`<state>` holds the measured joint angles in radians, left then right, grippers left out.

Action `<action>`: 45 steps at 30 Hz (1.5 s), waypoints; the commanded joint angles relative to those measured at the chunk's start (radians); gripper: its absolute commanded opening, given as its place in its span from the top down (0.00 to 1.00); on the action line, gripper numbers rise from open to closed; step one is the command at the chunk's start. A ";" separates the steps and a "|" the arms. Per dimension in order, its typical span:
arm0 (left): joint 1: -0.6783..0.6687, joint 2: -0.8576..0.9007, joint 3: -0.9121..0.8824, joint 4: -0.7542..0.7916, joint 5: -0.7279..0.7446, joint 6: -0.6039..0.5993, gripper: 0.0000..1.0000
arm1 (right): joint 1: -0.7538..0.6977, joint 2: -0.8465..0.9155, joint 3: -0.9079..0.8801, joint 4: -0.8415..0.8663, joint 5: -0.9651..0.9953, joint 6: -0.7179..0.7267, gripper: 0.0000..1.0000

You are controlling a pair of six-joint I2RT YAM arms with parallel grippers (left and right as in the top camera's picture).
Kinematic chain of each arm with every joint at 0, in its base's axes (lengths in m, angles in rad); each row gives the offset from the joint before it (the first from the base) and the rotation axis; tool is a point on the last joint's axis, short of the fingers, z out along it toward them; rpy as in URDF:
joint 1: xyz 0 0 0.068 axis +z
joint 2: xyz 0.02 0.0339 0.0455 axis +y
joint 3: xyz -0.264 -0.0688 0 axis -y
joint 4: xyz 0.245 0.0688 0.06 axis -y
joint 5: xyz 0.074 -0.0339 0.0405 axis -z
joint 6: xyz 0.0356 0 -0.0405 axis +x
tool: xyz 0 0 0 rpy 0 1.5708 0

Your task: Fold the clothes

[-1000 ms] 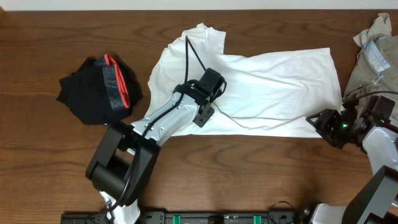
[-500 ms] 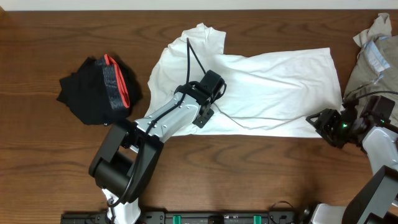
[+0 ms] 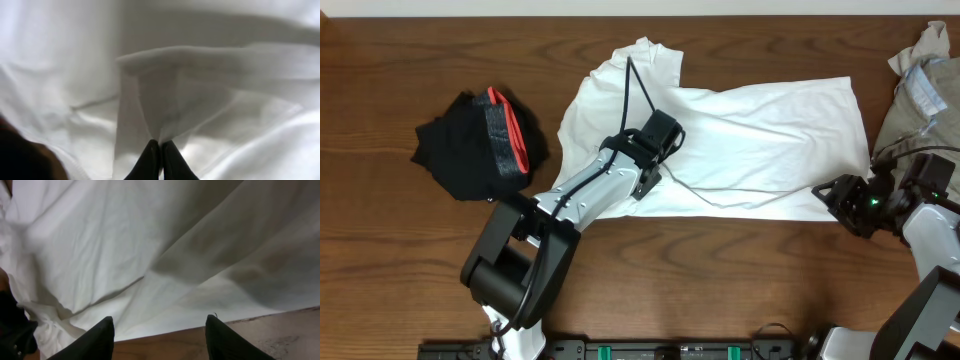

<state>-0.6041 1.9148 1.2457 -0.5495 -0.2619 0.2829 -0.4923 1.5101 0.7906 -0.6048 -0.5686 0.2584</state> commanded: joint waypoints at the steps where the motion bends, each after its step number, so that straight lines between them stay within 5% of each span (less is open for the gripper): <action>1: 0.003 -0.024 0.027 0.044 -0.093 0.063 0.94 | 0.007 0.004 0.013 0.003 -0.004 -0.011 0.42; 14: 0.003 -0.023 0.026 0.224 -0.066 0.268 0.94 | 0.007 0.004 0.013 0.006 -0.004 -0.002 0.41; 28: 0.003 0.031 0.026 0.340 -0.058 0.274 0.94 | 0.007 0.004 0.013 0.008 -0.004 0.003 0.41; 30: 0.005 0.031 0.026 0.351 -0.065 0.274 0.83 | 0.007 0.004 0.013 0.008 -0.004 0.003 0.41; 32: 0.005 0.030 0.027 0.367 -0.124 0.259 0.39 | 0.007 0.004 0.013 0.008 -0.004 0.003 0.41; 33: 0.005 0.029 0.027 0.377 -0.163 0.238 0.28 | 0.007 0.004 0.013 0.008 -0.004 0.003 0.41; 39: 0.005 -0.042 0.028 0.347 -0.389 0.096 0.17 | 0.007 0.004 0.013 -0.011 -0.003 -0.010 0.41; 45: 0.014 -0.198 0.028 0.060 -0.419 -0.158 0.08 | 0.024 0.004 0.013 -0.044 -0.050 -0.080 0.44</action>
<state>-0.6018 1.8187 1.2545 -0.4244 -0.6136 0.3176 -0.4904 1.5101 0.7914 -0.6350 -0.5777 0.2359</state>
